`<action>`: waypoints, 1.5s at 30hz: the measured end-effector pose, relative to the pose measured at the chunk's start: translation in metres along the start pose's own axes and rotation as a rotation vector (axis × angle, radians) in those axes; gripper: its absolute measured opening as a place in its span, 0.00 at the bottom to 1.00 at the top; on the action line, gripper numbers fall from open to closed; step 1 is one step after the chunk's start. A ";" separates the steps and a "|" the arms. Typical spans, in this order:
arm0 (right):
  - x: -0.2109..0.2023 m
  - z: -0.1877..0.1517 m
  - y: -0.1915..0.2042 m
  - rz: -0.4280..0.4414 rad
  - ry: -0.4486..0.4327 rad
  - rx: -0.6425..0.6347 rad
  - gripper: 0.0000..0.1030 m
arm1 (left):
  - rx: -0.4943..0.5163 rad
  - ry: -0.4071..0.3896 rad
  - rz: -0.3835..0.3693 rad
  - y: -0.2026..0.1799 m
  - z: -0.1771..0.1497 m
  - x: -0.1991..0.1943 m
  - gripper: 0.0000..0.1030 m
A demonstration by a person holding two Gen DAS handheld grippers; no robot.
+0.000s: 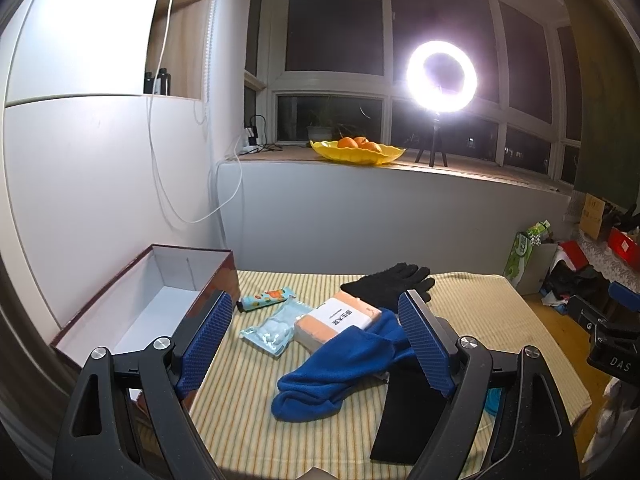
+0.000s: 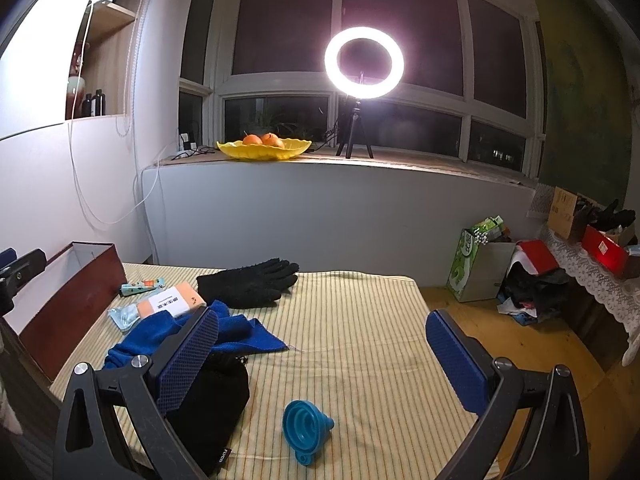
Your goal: Organize soft objects
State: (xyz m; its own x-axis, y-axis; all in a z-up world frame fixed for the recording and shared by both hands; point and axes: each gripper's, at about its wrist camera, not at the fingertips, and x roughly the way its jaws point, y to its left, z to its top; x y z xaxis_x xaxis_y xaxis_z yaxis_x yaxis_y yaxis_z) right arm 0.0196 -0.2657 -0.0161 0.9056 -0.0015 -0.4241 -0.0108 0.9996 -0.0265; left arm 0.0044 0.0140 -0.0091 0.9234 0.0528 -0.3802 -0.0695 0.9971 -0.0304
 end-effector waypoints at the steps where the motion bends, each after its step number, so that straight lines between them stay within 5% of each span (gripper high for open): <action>1: 0.000 0.000 0.000 -0.001 0.000 0.001 0.99 | 0.000 0.001 0.000 0.000 0.000 0.000 0.83; 45: 0.016 -0.007 -0.008 0.028 0.076 0.022 0.99 | -0.005 0.046 0.003 0.006 -0.009 0.009 0.83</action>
State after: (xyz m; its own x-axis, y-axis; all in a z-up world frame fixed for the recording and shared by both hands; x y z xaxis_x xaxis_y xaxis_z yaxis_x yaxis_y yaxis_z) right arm 0.0315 -0.2740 -0.0294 0.8703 0.0253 -0.4918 -0.0258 0.9997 0.0056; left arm 0.0091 0.0205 -0.0208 0.9050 0.0529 -0.4221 -0.0743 0.9967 -0.0343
